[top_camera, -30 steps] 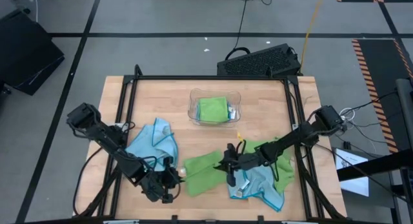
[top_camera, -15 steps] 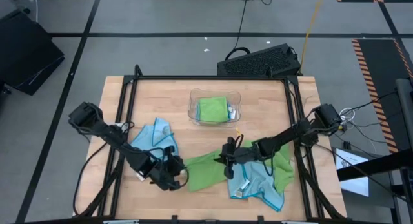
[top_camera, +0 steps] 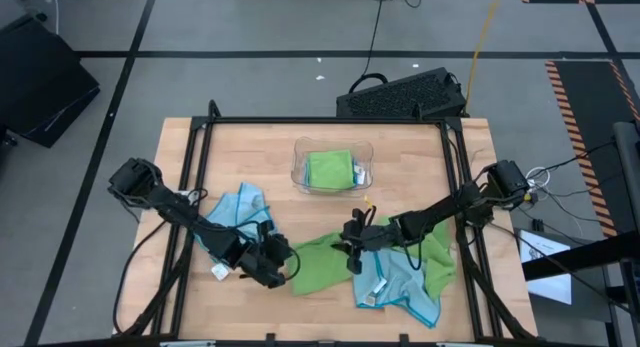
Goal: Fold microfiber towels
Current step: Fold the left green microfiber cloth
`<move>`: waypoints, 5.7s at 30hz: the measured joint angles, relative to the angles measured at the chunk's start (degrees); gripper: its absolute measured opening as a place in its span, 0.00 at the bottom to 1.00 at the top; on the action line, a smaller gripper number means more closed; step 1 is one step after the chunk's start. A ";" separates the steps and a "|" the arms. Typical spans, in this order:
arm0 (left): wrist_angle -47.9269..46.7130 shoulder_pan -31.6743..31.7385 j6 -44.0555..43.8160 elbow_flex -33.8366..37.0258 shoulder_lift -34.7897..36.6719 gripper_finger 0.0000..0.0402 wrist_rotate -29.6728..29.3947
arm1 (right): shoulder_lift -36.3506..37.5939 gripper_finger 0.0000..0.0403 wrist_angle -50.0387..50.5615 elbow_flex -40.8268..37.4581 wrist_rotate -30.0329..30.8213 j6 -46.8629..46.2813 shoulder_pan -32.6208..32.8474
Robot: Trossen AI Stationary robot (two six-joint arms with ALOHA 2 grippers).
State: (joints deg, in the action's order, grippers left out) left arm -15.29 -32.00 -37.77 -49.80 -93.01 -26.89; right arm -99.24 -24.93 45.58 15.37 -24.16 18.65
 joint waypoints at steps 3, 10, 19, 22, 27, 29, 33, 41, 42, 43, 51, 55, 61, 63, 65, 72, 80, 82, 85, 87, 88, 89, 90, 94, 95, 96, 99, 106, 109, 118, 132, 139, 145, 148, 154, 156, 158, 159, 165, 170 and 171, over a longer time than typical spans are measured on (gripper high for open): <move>-0.02 0.30 -0.63 0.00 0.00 0.29 0.38 | 0.65 0.35 1.71 0.00 2.81 0.97 -0.10; 0.15 0.38 -2.82 -0.26 2.21 0.47 -0.93 | 7.89 0.55 11.28 0.02 10.61 4.10 -0.19; 13.26 -2.78 4.12 -0.39 1.86 0.45 -10.28 | 11.09 0.53 11.69 0.09 10.12 6.49 4.98; 17.99 -3.80 7.17 -0.33 -0.85 0.43 -10.84 | 10.04 0.51 11.70 0.09 10.45 4.51 7.04; 24.79 -6.20 10.62 -0.35 -6.33 0.43 -10.76 | 6.89 0.51 8.88 0.09 10.27 3.62 10.06; 26.90 -7.14 11.78 -0.34 -8.65 0.44 -10.75 | 5.29 0.51 6.84 0.07 10.37 3.63 11.21; 28.41 -9.21 12.67 -3.07 -13.11 0.49 -10.75 | 2.42 0.51 2.02 0.07 10.21 3.64 13.84; 16.01 -12.59 17.67 -15.48 -20.78 0.68 -13.81 | 0.09 0.51 -1.35 0.00 11.54 3.24 16.09; 12.38 -12.93 16.83 -16.71 -21.09 0.70 -14.98 | -0.06 0.51 -1.49 0.02 11.64 3.00 16.07; 9.55 -13.11 15.58 -18.04 -21.40 0.71 -15.46 | -0.13 0.51 -1.47 0.06 11.66 2.96 16.03; -1.17 -13.51 10.40 -19.86 -21.45 0.68 -12.05 | -0.37 0.51 -1.92 0.04 11.67 6.06 15.83; -1.26 -12.50 9.98 -18.79 -21.51 0.62 -10.42 | -0.35 0.50 -2.30 0.04 11.80 6.98 15.83; -0.92 -10.38 6.69 -16.83 -21.49 0.53 -5.35 | -0.35 0.50 -2.71 0.04 11.65 7.30 15.91; -0.62 -9.73 4.73 -16.27 -21.38 0.51 -3.93 | -0.35 0.50 -2.68 0.04 11.65 7.31 15.93; -0.25 -9.48 3.50 -15.79 -21.36 0.49 -3.60 | -0.35 0.50 -2.69 0.04 11.65 7.32 15.94; 0.37 -9.10 2.02 -13.89 -21.16 0.48 -3.13 | -0.35 0.50 -2.69 0.04 11.63 7.30 15.94; -0.36 -8.57 4.35 -13.60 -21.03 0.13 -2.82 | -0.35 0.50 -2.67 0.04 11.59 7.30 16.59; -0.69 -8.30 4.34 -13.56 -21.02 0.04 -2.96 | -0.71 0.50 -2.85 0.06 11.58 7.46 17.02; -1.25 -7.91 4.35 -13.39 -20.05 0.04 -2.60 | -2.46 0.50 -2.69 0.13 11.25 9.92 17.85; -1.76 -7.61 4.23 -13.37 -19.03 0.05 -1.25 | -4.47 0.50 -2.49 0.91 9.95 12.20 18.28; -2.50 -7.59 4.23 -13.27 -18.42 0.05 -0.96 | -5.69 0.50 -2.38 1.64 9.89 13.40 18.49; -2.99 -7.59 4.50 -13.14 -17.77 0.05 -0.53 | -6.82 0.51 -1.96 2.67 9.90 14.38 18.64; -2.43 -7.62 4.85 -13.18 -17.27 0.04 0.21 | -7.95 0.51 -1.13 4.05 9.93 15.36 18.85; -4.00 -7.72 5.64 -13.31 -15.04 0.02 2.06 | -11.05 0.55 7.84 10.33 11.82 17.98 19.01; -5.20 -7.72 5.22 -13.31 -14.79 0.03 2.10 | -11.57 0.57 10.92 11.85 12.97 18.31 19.02; -6.26 -7.70 4.70 -13.31 -14.66 0.04 2.10 | -12.01 0.58 13.60 13.30 13.61 19.02 19.00; -7.43 -7.66 4.42 -13.34 -14.27 0.05 2.29 | -12.56 0.61 20.86 16.10 16.77 20.64 19.04; -9.81 -7.79 2.80 -13.07 -14.27 0.02 2.64 | -12.27 0.56 23.90 16.93 14.02 23.04 18.06; -9.91 -7.79 2.78 -12.96 -14.27 0.04 1.75 | -13.23 0.53 22.76 16.91 13.18 24.41 18.06; -10.60 -7.81 3.83 -12.96 -14.25 0.02 1.40 | -14.73 0.47 20.71 16.78 12.87 22.30 15.95; -7.44 -9.44 4.30 -13.23 -14.23 0.02 2.65 | -13.14 0.03 15.50 12.67 2.01 11.46 14.74; -6.95 -12.20 5.90 -15.87 -12.37 0.05 3.33 | -6.43 0.03 15.62 12.55 -8.51 3.80 14.89; -5.50 -13.46 10.77 -16.22 -9.19 0.02 2.87 | -3.22 0.02 16.48 12.55 -14.18 1.27 13.52; -8.00 -13.24 11.13 -16.24 -7.66 0.03 1.17 | -1.96 0.03 16.98 12.55 -14.18 1.32 12.07; -13.33 -11.28 6.37 -16.15 -7.87 0.05 2.44 | -0.78 0.03 17.34 12.55 -15.55 -1.13 8.89; -12.13 -11.68 5.08 -16.15 -8.02 0.03 4.07 | -0.89 0.03 17.59 12.55 -18.19 -2.42 8.79; -9.37 -12.76 5.30 -16.17 -8.11 0.02 4.83 | -1.03 0.03 17.17 12.59 -20.69 -3.75 9.16; -7.65 -13.46 6.46 -16.17 -8.11 0.02 4.83 | -1.03 0.03 17.09 12.59 -22.09 -4.00 9.34; -7.62 -15.21 10.41 -16.28 -7.82 0.02 0.20 | -1.03 0.03 17.78 12.70 -21.63 -3.34 8.52; -14.11 -11.60 4.49 -14.69 -7.80 0.03 0.59 | -1.09 0.03 21.91 12.63 -16.69 -2.80 5.12; -14.27 -10.87 3.57 -13.80 -7.80 0.03 1.29 | -1.11 0.03 22.05 12.61 -16.69 -2.76 4.60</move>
State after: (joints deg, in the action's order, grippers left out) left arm -29.56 -42.87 -34.20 -63.60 -100.82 -25.60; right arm -100.36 -2.87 58.19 -1.32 -26.92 23.25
